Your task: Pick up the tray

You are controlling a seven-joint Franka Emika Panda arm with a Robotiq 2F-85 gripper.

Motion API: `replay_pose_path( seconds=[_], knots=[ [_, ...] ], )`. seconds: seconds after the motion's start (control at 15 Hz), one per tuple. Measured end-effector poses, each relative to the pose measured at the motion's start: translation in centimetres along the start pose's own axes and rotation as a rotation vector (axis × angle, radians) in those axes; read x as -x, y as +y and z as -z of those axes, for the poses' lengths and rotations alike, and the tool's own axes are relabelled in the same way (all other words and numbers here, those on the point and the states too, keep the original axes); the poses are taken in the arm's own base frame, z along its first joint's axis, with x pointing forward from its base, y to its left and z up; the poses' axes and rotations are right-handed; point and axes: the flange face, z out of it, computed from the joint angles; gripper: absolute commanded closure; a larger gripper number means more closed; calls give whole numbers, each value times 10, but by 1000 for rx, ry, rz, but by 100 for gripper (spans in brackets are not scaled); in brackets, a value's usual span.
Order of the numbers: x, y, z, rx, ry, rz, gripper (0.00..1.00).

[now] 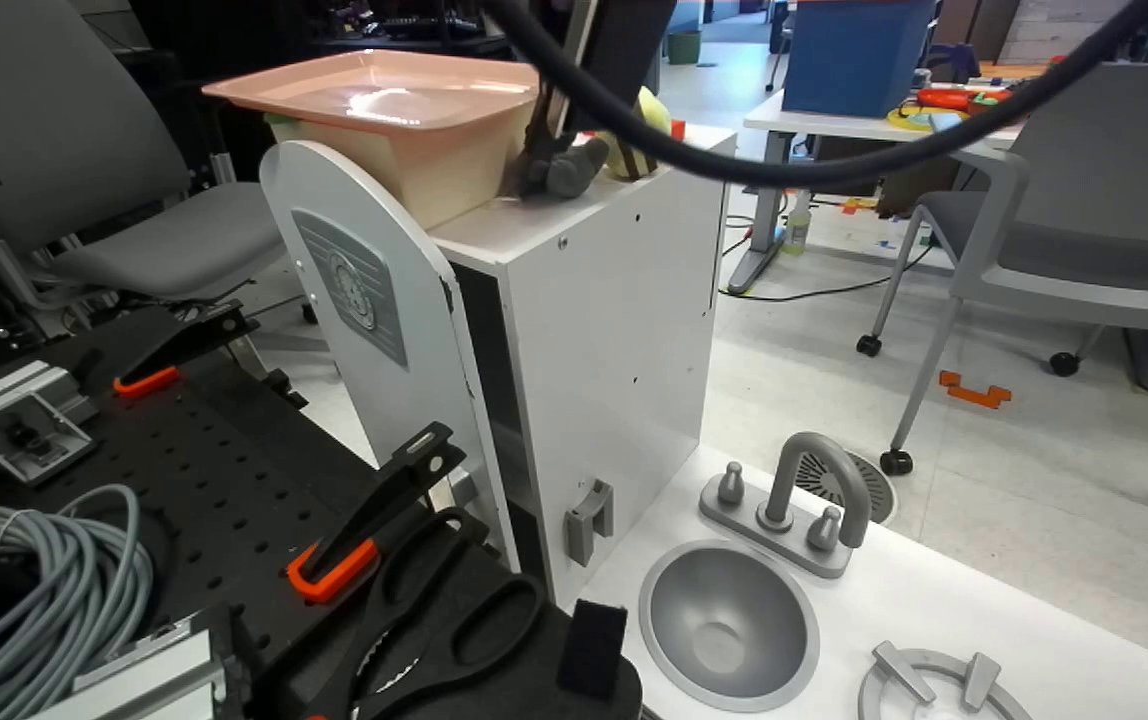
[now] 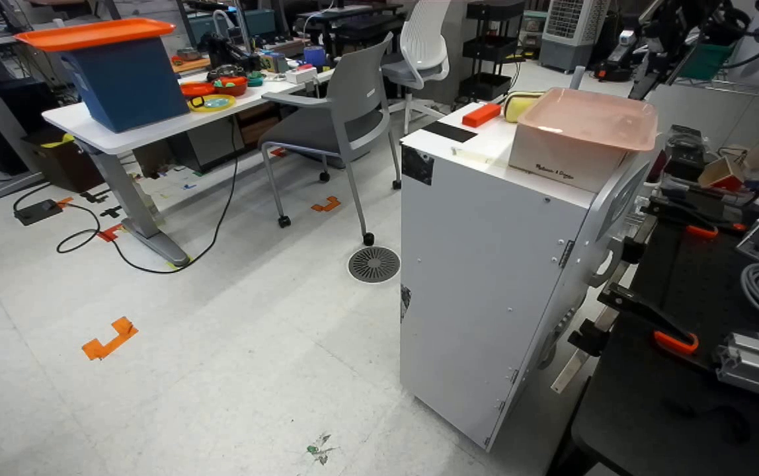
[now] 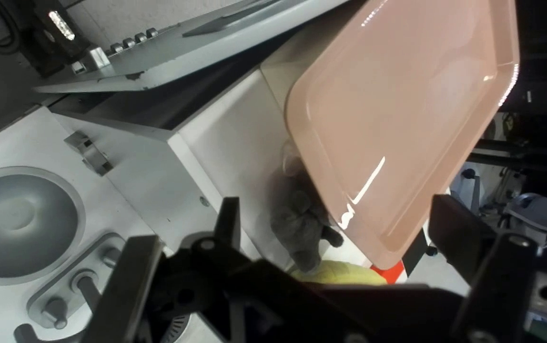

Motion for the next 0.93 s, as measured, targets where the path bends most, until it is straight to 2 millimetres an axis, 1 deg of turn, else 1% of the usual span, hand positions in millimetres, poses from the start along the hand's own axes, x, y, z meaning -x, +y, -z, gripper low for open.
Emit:
replay_pose_path(
  seconds=[0.33,0.93],
  knots=[
    [-5,11,-4,6,-7,-18,0],
    [-10,12,-3,9,-3,-18,0]
  ],
)
